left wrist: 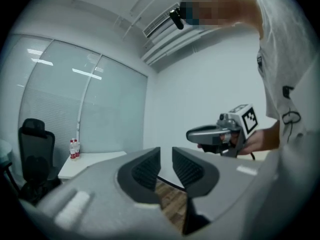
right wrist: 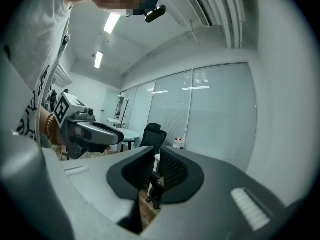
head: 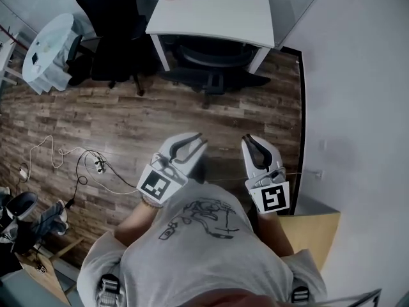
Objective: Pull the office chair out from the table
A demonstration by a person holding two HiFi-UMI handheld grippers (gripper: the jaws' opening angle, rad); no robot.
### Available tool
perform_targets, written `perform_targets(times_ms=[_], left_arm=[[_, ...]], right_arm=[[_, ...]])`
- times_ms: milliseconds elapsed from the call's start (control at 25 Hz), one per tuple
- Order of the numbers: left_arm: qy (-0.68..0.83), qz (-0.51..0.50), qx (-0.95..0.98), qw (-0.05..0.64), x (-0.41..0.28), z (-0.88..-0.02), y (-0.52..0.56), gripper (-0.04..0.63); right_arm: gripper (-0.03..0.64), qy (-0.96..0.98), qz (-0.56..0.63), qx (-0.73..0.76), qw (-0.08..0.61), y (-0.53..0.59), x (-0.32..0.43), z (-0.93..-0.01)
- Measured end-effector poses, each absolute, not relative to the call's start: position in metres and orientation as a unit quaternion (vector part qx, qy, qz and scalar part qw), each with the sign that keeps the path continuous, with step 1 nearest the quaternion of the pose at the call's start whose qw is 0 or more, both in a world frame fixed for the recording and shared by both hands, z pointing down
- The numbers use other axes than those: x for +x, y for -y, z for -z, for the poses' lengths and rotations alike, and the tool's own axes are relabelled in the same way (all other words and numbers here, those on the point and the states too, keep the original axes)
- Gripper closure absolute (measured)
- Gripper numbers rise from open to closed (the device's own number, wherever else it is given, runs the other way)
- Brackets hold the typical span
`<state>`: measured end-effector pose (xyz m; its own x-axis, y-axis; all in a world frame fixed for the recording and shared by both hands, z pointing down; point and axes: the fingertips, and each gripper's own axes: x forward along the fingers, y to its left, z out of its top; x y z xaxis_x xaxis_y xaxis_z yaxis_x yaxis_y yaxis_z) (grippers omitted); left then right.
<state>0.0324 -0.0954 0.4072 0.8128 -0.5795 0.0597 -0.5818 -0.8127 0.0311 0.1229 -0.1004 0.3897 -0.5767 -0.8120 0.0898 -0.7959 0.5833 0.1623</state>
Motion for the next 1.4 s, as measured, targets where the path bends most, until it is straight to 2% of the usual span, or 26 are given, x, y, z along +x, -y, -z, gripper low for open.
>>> perform_targets(times_ms=[320,480,640,1000,1120,1400], left_arm=[[0.280,-0.122,0.952,-0.035,0.024,-0.444,0.194,0.500],[0.261,-0.164,0.950,-0.054,0.019,-0.469,0.235,0.506],[0.247,-0.240,0.935,-0.087,0.013,-0.508,0.271,0.503],[0.173,-0.408,0.879,-0.175,0.005,-0.600,0.338,0.448],[0.145,-0.464,0.848,-0.210,0.003,-0.629,0.352,0.439],[0.117,-0.526,0.811,-0.229,-0.003,-0.674,0.373,0.402]], right_arm=[[0.542,0.881,0.086,0.427,0.187,0.189,0.111,-0.419],[0.523,0.884,0.074,0.406,0.218,0.230,0.101,-0.442],[0.511,0.878,0.095,0.385,0.267,0.264,0.096,-0.468],[0.487,0.832,0.133,0.294,0.451,0.330,0.115,-0.583],[0.468,0.817,0.140,0.264,0.493,0.345,0.121,-0.615],[0.448,0.777,0.177,0.201,0.570,0.368,0.128,-0.674]])
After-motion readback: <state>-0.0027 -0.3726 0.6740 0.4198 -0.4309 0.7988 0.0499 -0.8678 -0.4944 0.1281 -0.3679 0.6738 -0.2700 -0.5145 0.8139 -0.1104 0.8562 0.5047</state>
